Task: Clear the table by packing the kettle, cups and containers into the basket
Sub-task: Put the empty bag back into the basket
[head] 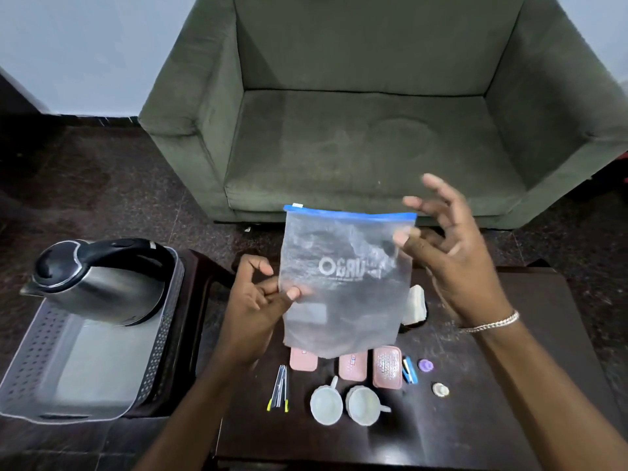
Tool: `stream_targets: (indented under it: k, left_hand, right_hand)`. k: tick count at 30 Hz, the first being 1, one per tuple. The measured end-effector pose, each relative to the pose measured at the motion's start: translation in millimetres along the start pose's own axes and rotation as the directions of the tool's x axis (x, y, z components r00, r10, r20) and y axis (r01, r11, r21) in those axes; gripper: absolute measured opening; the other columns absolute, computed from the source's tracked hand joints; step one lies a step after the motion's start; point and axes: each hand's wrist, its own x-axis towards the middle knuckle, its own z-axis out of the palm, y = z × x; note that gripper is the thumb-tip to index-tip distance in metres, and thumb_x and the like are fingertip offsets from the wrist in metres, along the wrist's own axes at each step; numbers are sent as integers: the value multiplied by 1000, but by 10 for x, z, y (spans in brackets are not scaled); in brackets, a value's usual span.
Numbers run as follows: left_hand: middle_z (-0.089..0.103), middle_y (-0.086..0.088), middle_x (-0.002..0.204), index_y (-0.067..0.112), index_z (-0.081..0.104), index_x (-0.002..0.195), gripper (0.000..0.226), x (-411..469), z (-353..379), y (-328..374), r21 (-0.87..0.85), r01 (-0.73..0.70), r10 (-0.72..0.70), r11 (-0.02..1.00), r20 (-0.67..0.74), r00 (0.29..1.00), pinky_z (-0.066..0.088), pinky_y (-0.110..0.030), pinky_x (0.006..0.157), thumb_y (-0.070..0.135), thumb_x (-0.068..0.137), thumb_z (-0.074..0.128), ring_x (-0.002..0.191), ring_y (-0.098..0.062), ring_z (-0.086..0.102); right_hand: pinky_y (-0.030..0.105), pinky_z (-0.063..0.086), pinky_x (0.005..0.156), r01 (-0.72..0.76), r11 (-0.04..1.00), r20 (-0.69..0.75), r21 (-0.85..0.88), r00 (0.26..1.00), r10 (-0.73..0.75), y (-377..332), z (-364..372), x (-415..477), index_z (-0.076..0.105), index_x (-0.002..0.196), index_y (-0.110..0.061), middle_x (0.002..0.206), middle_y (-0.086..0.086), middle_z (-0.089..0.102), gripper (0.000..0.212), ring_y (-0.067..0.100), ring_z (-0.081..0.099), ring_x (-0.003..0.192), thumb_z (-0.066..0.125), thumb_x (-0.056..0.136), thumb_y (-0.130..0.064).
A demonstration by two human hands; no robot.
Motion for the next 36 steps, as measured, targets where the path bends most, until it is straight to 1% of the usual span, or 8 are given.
stream_targets:
  k: [3,6,13,18,22,27,32,36]
  left_hand:
    - [73,-27,88,13,41,98,36,-19,31,-38,-15,-15,15,1000,-47,999,59,-28,80,-5,90,71,86,-35,78]
    - [76,-25,90,10,54,94,24,-15,-16,-115,98,0,5,995,-53,999,58,-26,80,-12,93,63,86,-33,77]
    - [79,-5,96,25,77,102,30,-103,-196,-110,205,85,-79,975,-34,996,57,-22,81,6,80,80,91,-13,75]
    - [75,8,94,36,74,98,39,-183,-323,-82,541,46,17,840,-111,994,52,-14,78,1,83,81,83,-2,70]
    - [60,6,98,20,69,81,15,-279,-592,-7,704,-19,137,710,-112,984,45,-14,77,10,89,77,92,-5,62]
    - [67,10,82,26,54,90,19,-494,-1230,58,693,120,70,711,-240,968,51,-24,55,41,101,56,69,-8,66]
    - [67,25,89,37,45,96,21,-642,-1807,117,710,201,168,675,-413,895,46,-15,55,32,97,65,70,1,65]
    - [66,10,83,33,50,87,30,-669,-2457,227,799,187,178,572,-343,922,38,-13,52,12,95,69,58,-5,60]
  right_hand:
    - [49,52,100,-261,960,-39,103,963,266,354,76,-184,32,148,-56,124,5,70,80,24,65,121,77,85,-41]
    - [33,58,79,-343,926,69,159,939,337,683,204,-497,47,144,-47,87,2,76,71,24,69,89,74,91,-8]
    - [54,57,92,-411,897,-10,164,908,418,785,374,-663,75,114,-18,106,11,78,46,23,71,94,74,81,14]
    - [24,51,84,-275,857,-91,-436,961,261,723,575,-588,74,100,-25,93,1,71,32,10,64,84,78,83,2]
    - [26,40,76,-116,791,23,-601,986,163,730,831,-579,68,79,-15,91,-5,52,14,16,52,88,72,92,-10]
    - [51,48,73,-185,921,195,-344,945,263,763,1348,-544,59,88,-2,79,26,62,20,26,55,68,63,100,-17]
    - [22,44,57,-215,954,186,-208,949,254,866,2029,-558,59,117,-32,59,12,50,37,12,50,55,68,94,-4]
    - [24,51,60,-160,961,287,-225,932,223,964,2649,-627,78,97,-18,78,-3,69,24,6,60,60,69,90,3]
